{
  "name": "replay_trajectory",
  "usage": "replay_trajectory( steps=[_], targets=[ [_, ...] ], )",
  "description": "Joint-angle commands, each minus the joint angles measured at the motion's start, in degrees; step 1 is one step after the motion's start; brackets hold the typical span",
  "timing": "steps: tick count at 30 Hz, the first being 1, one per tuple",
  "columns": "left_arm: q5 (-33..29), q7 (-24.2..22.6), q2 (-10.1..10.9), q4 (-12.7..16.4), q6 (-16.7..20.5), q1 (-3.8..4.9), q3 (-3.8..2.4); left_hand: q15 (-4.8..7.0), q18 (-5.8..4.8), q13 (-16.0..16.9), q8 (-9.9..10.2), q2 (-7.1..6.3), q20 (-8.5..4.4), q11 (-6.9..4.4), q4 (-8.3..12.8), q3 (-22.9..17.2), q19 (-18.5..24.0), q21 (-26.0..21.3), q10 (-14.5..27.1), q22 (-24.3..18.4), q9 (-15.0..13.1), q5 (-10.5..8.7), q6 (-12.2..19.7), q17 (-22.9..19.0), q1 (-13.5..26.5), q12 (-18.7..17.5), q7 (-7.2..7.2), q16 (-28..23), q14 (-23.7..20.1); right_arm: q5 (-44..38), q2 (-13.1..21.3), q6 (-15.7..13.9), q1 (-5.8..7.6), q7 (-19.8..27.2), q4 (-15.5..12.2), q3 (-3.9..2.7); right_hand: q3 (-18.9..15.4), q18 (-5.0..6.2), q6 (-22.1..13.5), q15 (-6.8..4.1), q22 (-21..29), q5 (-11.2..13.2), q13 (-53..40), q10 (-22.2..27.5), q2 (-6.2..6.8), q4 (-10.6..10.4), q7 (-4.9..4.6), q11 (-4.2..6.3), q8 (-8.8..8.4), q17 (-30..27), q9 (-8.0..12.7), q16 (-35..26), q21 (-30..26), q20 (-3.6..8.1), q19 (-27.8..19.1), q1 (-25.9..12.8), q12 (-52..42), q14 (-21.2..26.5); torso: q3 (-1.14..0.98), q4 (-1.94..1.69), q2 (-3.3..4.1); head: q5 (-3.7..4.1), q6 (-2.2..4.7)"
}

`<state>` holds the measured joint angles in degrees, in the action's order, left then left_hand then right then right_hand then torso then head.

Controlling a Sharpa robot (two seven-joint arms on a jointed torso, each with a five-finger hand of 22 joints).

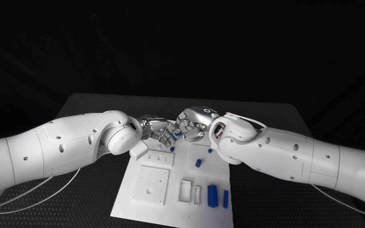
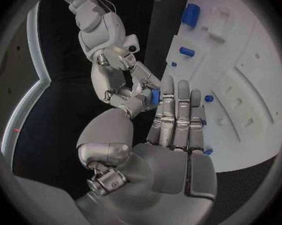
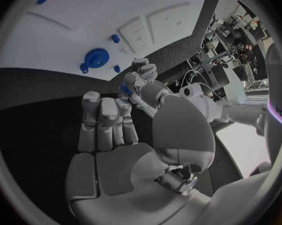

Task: Assemble the parts on the task board

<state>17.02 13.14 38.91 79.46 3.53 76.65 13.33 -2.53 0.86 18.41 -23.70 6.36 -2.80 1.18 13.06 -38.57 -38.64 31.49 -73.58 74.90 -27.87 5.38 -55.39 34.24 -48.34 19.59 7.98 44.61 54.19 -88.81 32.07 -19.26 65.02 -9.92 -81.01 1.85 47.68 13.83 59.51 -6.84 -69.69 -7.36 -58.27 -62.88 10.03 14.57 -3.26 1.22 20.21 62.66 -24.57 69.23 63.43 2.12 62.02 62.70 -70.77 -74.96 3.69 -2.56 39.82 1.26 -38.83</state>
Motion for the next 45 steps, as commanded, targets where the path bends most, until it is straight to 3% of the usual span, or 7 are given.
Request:
replay_trajectory(
  steps=[1, 2, 3, 30, 36, 41, 45],
  targets=[
    [2.3, 0.7, 0.1, 0.0, -0.9, 0.04, -0.01, 0.26, -0.86, 0.1, -0.5, 0.30, -0.26, -0.08, 0.9, -0.4, -0.3, 0.4, -0.4, 1.2, -0.6, 0.77, -3.5, 0.1, 0.6, 0.4, -2.98, 0.5, 0.4, 0.7, -0.1, 0.1, -0.02, 0.7, 0.2, -0.01, -0.5, 1.17, 1.2, -0.30, 0.1, -1.2, 0.0, 0.0, 0.40, -0.5, -1.82, 0.00, -0.06, -0.1, -0.1, -0.2, 0.3, 0.18, 0.1, -1.1, 0.2, -0.1, 0.02, -0.02, 0.00, 0.05, -0.05],
    [2.4, 0.7, 0.1, 0.0, -1.0, 0.04, -0.01, 0.42, -0.85, 0.2, -0.6, -0.51, -0.40, -0.18, 1.0, -2.7, -0.3, 0.3, -0.5, 1.1, -0.9, -1.89, -3.6, 0.1, -0.4, 0.5, -3.12, 0.6, 0.5, 0.7, -0.1, 0.1, -0.02, 0.7, 0.3, 0.01, -0.8, 1.17, 0.9, -0.26, 0.2, -1.4, 0.0, 0.1, 0.61, -0.5, -1.91, -0.07, -0.24, -0.1, -0.1, -0.3, 0.2, 0.18, 0.1, -1.2, 0.3, 0.0, 0.03, -0.02, 0.00, 0.07, -0.08],
    [2.5, 0.8, 0.1, 0.1, -1.1, 0.04, -0.01, 0.39, -0.86, 0.2, -0.5, -1.59, -0.35, -0.17, -0.1, -5.4, -0.6, 0.5, -0.6, 1.1, -1.5, -2.29, -3.7, 0.0, 0.1, 0.7, -3.09, 0.9, 0.4, 0.7, -0.1, 0.0, -0.02, 0.7, 0.3, 0.02, -1.5, 1.17, 0.2, -0.14, 0.2, -1.4, 0.0, 0.2, 1.09, -0.6, -2.10, -0.25, -0.63, -0.1, 0.1, -0.3, 0.2, 0.16, 0.1, -1.5, 0.4, 0.0, 0.03, -0.01, 0.00, 0.08, -0.10],
    [3.7, 0.9, 0.4, 0.0, -0.9, 0.03, -0.01, 0.53, -0.86, 0.4, -0.7, -2.11, -0.41, -0.30, -0.3, -6.5, -0.5, 1.0, -0.9, 1.3, -2.5, -2.46, -3.8, 0.0, 0.4, 1.0, -3.21, 1.5, 0.6, 1.4, 0.3, 1.3, -0.69, 0.9, 0.7, 0.16, -5.6, 1.17, -0.9, 0.22, 0.5, -1.8, -0.2, 0.7, 2.28, -1.0, -2.50, -0.63, -1.10, -0.1, 0.3, -0.6, 0.0, 0.08, -0.2, -2.3, 0.6, 0.3, 0.03, -0.05, -0.01, 0.02, -0.34],
    [5.7, 1.8, 0.5, -0.4, -2.4, 0.03, -0.01, 0.54, -0.86, 0.4, -0.7, -2.11, -0.41, -0.31, -0.3, -6.6, -0.5, 1.0, -0.9, 1.3, -2.6, -2.46, -3.8, 0.0, 0.4, 1.1, -3.22, 1.5, 0.6, 1.4, 0.7, -1.2, -0.84, 0.6, 1.8, 0.18, -5.8, 1.17, -1.1, 0.25, 0.5, -2.0, -0.2, 0.9, 2.21, -0.9, -2.56, -0.67, -1.22, -0.1, 0.3, -0.6, -0.1, 0.06, -0.3, -2.1, 0.7, 0.4, -0.02, -0.03, -0.02, -0.08, -0.38],
    [12.6, 3.7, 0.7, -1.4, -6.3, 0.03, -0.02, 0.77, -0.86, 0.6, -0.9, -1.87, -0.53, -0.48, 0.0, -6.8, -0.6, 1.4, -1.3, 1.3, -3.3, -2.36, -4.1, 0.1, 0.5, 1.5, -3.36, 2.0, 1.0, 2.9, 2.1, -4.6, -0.83, 1.3, 2.9, 0.12, -5.8, 1.17, -1.4, 0.36, 0.7, -3.6, -0.1, 1.0, 2.15, -1.1, -2.68, -0.79, -1.37, -0.2, 0.4, -0.9, -0.3, -0.04, -0.5, -1.7, 0.9, 0.5, -0.02, -0.01, -0.08, -0.40, -0.36],
    [16.9, 4.3, 0.7, -2.1, -7.1, 0.05, -0.04, 1.32, -0.86, 1.2, -1.5, -1.12, -1.16, -0.91, 1.2, -7.1, -1.6, 2.3, -2.0, 1.3, -5.0, -0.57, -4.6, 0.3, 2.0, 2.7, -3.72, 3.2, 1.9, 6.9, 3.1, -4.8, -0.59, 2.0, 4.6, -0.07, -5.7, 1.17, -1.5, 0.41, 0.8, -3.5, 0.0, 1.1, 2.29, -1.2, -2.72, -0.84, -1.46, -0.3, 0.4, -1.0, -0.5, -0.09, -0.6, -1.5, 1.0, 0.6, -0.02, 0.08, -0.05, -0.55, -0.51]
  ],
)
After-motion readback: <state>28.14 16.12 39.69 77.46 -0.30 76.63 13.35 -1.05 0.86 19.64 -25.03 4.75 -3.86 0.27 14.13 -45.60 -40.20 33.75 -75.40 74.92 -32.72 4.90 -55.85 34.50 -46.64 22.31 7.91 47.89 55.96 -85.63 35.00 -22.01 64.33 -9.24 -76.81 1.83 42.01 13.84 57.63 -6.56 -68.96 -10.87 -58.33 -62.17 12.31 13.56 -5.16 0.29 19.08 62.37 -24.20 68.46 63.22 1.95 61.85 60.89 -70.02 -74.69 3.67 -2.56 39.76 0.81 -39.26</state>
